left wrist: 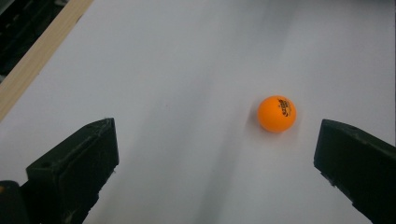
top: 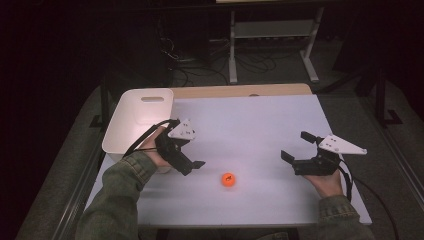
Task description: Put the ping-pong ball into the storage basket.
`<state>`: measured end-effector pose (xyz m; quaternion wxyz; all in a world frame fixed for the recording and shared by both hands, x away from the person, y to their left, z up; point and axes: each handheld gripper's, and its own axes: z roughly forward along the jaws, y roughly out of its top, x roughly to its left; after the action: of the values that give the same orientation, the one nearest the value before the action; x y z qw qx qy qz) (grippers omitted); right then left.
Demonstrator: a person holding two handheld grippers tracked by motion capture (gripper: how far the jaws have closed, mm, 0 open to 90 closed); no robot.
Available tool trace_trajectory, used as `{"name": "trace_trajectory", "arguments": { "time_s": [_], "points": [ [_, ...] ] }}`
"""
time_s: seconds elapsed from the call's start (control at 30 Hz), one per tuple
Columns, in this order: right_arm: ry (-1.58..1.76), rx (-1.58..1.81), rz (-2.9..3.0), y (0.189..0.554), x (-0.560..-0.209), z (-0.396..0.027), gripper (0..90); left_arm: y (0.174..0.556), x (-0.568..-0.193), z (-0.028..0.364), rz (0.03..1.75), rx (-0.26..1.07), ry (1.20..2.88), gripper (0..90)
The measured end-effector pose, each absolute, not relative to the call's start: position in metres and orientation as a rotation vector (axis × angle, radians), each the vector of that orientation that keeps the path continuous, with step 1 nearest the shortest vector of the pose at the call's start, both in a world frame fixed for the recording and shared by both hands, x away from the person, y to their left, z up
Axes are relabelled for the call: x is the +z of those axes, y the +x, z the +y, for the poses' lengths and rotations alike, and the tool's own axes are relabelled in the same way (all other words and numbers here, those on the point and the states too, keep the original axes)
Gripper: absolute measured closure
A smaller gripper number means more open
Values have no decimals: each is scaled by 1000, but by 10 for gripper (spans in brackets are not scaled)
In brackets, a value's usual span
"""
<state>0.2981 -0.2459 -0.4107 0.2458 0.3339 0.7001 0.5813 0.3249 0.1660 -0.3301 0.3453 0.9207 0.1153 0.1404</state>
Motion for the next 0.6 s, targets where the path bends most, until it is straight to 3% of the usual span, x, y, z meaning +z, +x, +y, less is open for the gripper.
{"name": "trace_trajectory", "arguments": {
  "time_s": [0.6],
  "points": [
    [907,1587,1919,298,-411,-245,0,327,-330,144,239,336,2449,0]
  ]
}}
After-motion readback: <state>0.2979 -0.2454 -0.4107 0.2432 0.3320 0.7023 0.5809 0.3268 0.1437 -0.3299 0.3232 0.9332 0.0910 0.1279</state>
